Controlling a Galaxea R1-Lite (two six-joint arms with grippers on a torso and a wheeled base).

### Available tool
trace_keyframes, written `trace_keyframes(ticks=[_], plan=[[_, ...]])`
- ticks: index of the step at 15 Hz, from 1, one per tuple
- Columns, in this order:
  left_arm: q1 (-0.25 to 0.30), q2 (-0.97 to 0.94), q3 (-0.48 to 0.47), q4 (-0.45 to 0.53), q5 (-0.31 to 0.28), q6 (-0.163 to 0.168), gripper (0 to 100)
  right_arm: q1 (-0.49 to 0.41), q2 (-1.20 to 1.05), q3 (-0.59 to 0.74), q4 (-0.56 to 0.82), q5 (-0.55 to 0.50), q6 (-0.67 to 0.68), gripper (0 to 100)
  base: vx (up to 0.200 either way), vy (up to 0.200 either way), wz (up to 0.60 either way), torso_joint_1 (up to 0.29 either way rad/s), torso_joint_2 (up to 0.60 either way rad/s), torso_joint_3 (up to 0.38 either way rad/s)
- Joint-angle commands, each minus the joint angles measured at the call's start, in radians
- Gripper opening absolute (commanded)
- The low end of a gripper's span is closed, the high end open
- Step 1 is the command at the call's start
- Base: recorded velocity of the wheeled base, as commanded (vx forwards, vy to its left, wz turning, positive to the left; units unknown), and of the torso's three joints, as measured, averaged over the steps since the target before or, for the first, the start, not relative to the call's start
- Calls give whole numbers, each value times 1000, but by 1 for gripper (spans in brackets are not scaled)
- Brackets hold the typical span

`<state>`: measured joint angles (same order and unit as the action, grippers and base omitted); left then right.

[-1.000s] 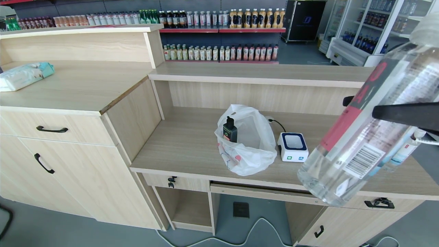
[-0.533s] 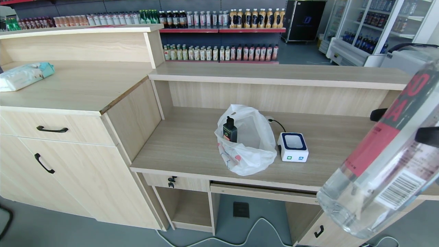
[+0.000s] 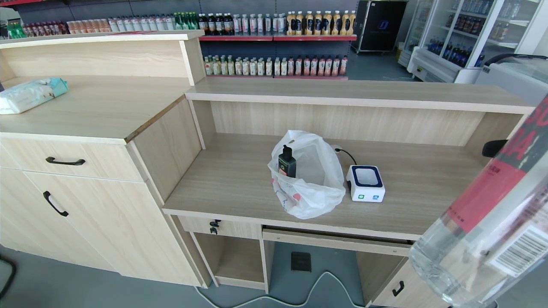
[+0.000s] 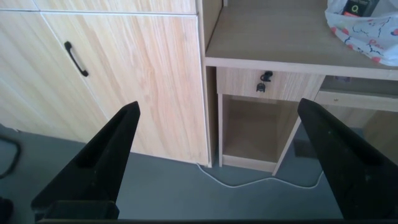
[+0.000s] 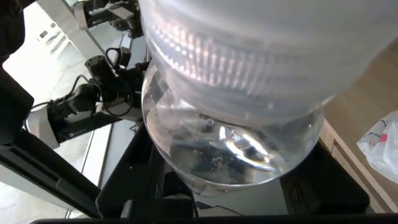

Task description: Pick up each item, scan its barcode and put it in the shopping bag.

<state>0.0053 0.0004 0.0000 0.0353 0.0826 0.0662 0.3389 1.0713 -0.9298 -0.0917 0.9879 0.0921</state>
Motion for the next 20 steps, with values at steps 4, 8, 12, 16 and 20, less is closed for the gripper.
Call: trace_keyframes(ticks=[4, 8, 12, 16, 20], plan=[[1, 0, 0, 0, 0, 0, 100, -113, 101, 6, -5, -359, -169, 0, 0, 0, 0, 0, 0, 0], [1, 0, 0, 0, 0, 0, 100, -368, 199, 39, -123, -472, -328, 0, 0, 0, 0, 0, 0, 0], [1, 0, 0, 0, 0, 0, 100, -463, 285, 39, -220, -712, -339, 0, 0, 0, 0, 0, 0, 0], [1, 0, 0, 0, 0, 0, 100, -460, 343, 45, -335, -950, -376, 0, 0, 0, 0, 0, 0, 0], [1, 0, 0, 0, 0, 0, 100, -474, 397, 45, -396, -965, -385, 0, 0, 0, 150, -1, -1, 2]])
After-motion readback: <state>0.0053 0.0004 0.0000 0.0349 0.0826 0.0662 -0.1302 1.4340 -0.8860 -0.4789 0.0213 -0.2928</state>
